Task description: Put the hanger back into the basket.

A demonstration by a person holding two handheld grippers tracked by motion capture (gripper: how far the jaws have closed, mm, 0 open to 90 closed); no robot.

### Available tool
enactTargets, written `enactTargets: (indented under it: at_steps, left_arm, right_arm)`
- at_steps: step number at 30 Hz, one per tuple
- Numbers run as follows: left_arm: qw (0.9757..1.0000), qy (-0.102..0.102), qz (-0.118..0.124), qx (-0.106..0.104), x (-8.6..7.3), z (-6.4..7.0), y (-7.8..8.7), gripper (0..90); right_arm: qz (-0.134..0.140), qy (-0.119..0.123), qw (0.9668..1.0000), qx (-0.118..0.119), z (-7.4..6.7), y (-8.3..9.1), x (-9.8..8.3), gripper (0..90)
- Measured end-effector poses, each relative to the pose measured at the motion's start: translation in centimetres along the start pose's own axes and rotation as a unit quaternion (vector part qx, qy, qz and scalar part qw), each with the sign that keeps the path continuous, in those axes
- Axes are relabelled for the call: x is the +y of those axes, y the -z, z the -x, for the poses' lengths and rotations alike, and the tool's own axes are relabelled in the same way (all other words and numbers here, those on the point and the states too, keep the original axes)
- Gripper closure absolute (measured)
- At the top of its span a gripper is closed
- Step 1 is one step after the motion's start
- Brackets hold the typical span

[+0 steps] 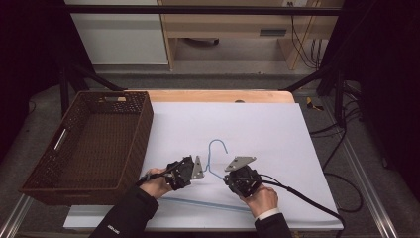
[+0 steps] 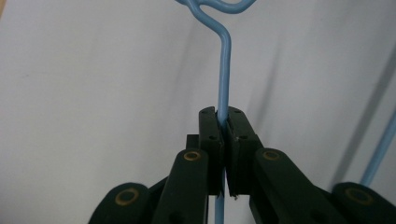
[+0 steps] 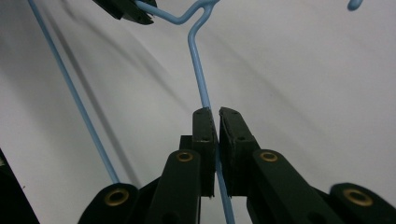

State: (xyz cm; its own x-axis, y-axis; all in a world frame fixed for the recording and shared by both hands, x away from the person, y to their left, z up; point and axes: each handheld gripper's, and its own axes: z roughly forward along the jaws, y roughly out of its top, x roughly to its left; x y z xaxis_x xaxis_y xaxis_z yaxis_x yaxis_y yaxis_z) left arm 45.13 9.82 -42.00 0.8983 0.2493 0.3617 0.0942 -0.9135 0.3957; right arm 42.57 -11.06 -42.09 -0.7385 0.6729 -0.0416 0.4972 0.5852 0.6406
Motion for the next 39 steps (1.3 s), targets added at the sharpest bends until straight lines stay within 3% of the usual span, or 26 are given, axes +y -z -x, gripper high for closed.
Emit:
enactTargets:
  at_steps: [6,12,14,16,19,21,23,24,27,28,30,31,33,39]
  left_arm:
    - [0.9997,0.008,0.011,0.019,0.4,0.6,1.4,86.5]
    - [0.9986,0.035,0.014,0.036,0.9,0.8,2.5,86.6]
    - [0.9978,0.046,0.019,0.043,1.1,0.8,2.9,86.5]
    - [0.9969,0.058,0.025,0.047,1.2,0.7,3.3,86.6]
    - [0.9948,0.080,0.035,0.053,1.1,0.5,3.7,86.6]
    - [0.9940,0.088,0.032,0.057,1.0,0.3,3.9,86.6]
    - [0.9926,0.100,0.033,0.061,0.8,0.1,4.1,86.5]
    - [0.9918,0.106,0.037,0.062,0.7,0.1,4.2,86.5]
    - [0.9890,0.125,0.045,0.066,0.5,-0.2,4.5,86.5]
    - [0.9880,0.130,0.049,0.066,0.4,-0.3,4.7,86.5]
    - [0.9861,0.140,0.054,0.071,0.4,-0.4,5.0,86.5]
    - [0.9842,0.149,0.058,0.075,0.3,-0.5,5.3,86.5]
    - [0.9833,0.154,0.056,0.080,0.3,-0.6,5.4,86.5]
    - [0.9772,0.178,0.069,0.093,0.0,-1.2,6.7,86.5]
  right_arm:
    - [0.011,-0.009,0.9999,0.004,0.2,1.0,0.1,78.8]
    - [0.061,-0.012,0.9979,-0.019,0.8,3.4,0.1,65.8]
    - [0.082,-0.031,0.9959,-0.020,1.6,4.6,-0.3,60.7]
    - [0.089,-0.034,0.9952,-0.022,2.0,4.9,-0.5,59.1]
    - [0.116,-0.061,0.9908,-0.033,3.4,6.2,-1.5,51.2]
    - [0.121,-0.068,0.9898,-0.033,3.7,6.4,-1.7,49.2]
    - [0.142,-0.085,0.9853,-0.041,4.7,7.4,-2.6,43.3]
    - [0.142,-0.085,0.9853,-0.041,4.7,7.4,-2.6,43.3]
    - [0.164,-0.096,0.9803,-0.052,5.8,8.2,-3.6,34.1]
    - [0.164,-0.096,0.9803,-0.052,5.8,8.2,-3.6,34.1]
    - [0.177,-0.105,0.9766,-0.062,6.3,8.5,-4.1,27.5]
    - [0.188,-0.111,0.9733,-0.071,6.6,8.7,-4.5,22.8]
    - [0.199,-0.117,0.9696,-0.081,7.1,9.0,-4.9,17.4]
    - [0.210,-0.129,0.9641,-0.100,7.9,9.3,-5.9,9.5]
